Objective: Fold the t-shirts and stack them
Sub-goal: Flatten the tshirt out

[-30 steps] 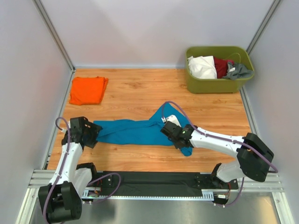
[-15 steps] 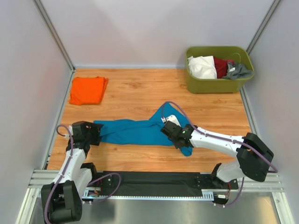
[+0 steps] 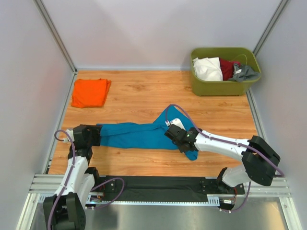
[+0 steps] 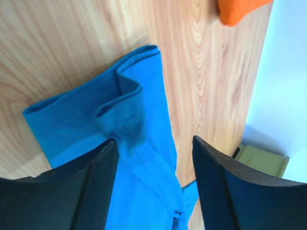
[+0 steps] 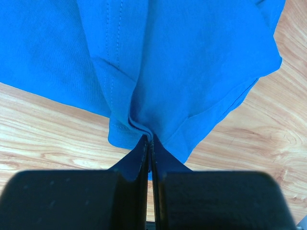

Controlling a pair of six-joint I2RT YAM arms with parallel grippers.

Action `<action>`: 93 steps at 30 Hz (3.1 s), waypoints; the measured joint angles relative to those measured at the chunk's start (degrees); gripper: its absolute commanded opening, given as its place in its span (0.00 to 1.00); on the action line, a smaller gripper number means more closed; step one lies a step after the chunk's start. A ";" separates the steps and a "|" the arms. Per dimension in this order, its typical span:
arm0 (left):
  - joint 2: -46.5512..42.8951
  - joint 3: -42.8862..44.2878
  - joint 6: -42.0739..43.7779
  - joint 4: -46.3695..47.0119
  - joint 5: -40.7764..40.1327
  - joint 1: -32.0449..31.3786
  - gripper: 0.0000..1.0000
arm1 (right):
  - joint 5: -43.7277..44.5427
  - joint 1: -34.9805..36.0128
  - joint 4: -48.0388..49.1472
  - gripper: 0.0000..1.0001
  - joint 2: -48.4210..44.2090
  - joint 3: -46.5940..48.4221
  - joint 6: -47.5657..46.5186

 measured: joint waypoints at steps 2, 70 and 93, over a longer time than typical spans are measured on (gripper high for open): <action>-1.57 0.00 0.00 -0.55 -1.16 0.02 0.63 | 0.00 0.00 0.00 0.00 0.00 0.00 -0.02; 24.98 102.40 39.50 -41.77 -7.76 0.72 0.00 | 4.09 -22.38 18.14 0.00 -7.06 69.53 -58.73; 13.81 88.17 42.10 -57.51 -9.86 -2.32 0.00 | 16.87 -10.64 0.83 0.00 -23.63 46.45 -46.82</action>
